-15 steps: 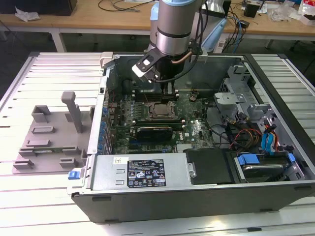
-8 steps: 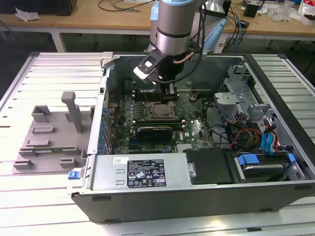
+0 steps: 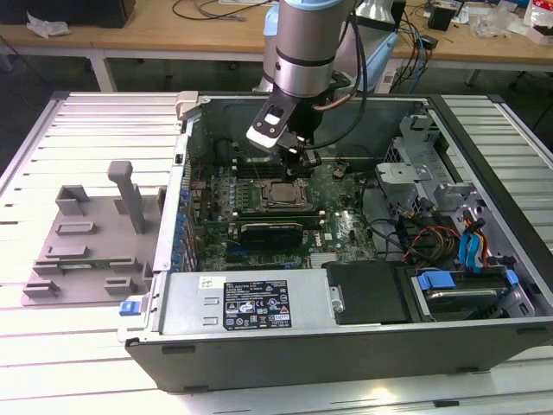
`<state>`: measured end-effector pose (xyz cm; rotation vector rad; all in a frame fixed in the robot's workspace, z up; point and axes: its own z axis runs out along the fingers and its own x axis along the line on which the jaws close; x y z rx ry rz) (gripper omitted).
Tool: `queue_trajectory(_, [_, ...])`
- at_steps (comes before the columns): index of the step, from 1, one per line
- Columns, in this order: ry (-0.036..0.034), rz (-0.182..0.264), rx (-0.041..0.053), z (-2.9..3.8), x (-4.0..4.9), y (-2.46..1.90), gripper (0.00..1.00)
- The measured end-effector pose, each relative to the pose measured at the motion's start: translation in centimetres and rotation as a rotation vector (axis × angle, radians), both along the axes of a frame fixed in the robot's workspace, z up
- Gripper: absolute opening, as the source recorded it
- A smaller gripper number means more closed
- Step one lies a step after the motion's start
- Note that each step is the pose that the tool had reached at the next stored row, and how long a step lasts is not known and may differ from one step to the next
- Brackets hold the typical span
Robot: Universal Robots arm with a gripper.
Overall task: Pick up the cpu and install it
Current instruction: 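Close the cpu cover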
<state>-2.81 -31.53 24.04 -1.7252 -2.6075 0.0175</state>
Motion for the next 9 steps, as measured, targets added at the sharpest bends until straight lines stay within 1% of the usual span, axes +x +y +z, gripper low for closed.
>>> queue_trajectory(1, [0.0, 0.042, 0.0, 0.0, 0.0, 0.0, 0.11])
queue_trajectory(3, [0.0, 0.101, 0.0, 0.0, 0.0, 0.0, 0.11])
queue_trajectory(6, [0.0, 0.163, -0.0001, 0.0, 0.0, 0.0, 0.11])
queue_trajectory(7, [-0.0001, 0.198, 0.0, -0.01, 0.0, 0.0, 0.11])
queue_trajectory(9, [0.0, 0.235, 0.0, 0.0, 0.0, 0.0, 0.11])
